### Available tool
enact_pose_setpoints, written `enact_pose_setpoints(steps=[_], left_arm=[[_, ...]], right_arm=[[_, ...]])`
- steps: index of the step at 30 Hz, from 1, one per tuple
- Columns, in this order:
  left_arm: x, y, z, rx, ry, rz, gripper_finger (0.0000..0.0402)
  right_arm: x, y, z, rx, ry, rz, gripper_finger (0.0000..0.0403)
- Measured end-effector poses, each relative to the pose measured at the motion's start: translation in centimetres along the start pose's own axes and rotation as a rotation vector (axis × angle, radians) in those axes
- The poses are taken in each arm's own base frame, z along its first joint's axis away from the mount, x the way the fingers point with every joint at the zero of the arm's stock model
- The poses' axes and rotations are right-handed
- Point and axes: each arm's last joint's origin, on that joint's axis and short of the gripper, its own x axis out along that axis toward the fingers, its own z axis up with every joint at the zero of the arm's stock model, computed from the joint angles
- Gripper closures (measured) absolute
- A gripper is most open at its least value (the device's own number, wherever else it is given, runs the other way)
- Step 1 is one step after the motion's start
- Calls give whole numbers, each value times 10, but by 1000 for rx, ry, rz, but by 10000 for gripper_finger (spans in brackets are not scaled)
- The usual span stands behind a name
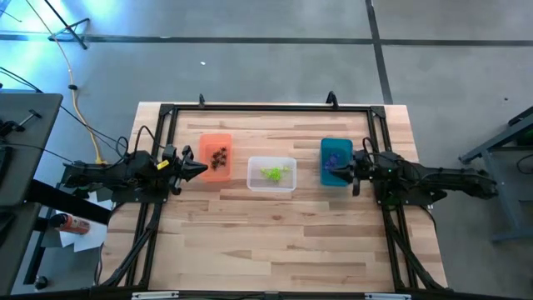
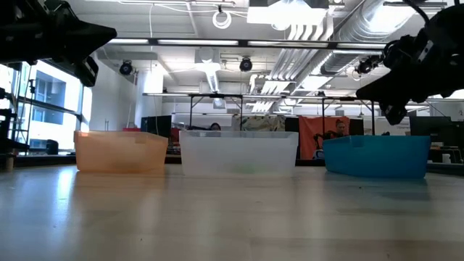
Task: Sort Halloween decoration
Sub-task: Return to home position
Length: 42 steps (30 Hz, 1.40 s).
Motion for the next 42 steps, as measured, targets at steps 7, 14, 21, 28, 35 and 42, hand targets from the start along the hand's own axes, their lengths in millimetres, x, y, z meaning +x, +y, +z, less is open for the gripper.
enact_pose_setpoints(steps=[7,14,21,28,35,42], left_arm=[[0,0,0,0,0,0,401],[-1,-4,-1,-7,6,-37,401],[-1,-5,-2,-11,21,-58,401],[-1,-5,-3,-11,24,-54,401],[-1,-5,-3,-11,24,-53,401],[-1,-5,-3,-10,27,-53,401]], right_arm=[[0,0,0,149,2,2,403],[-10,6,9,130,-117,81,403],[-17,16,18,125,-225,192,402],[-16,20,13,124,-180,231,402],[-16,20,12,124,-164,226,402],[-15,19,10,124,-145,216,402]])
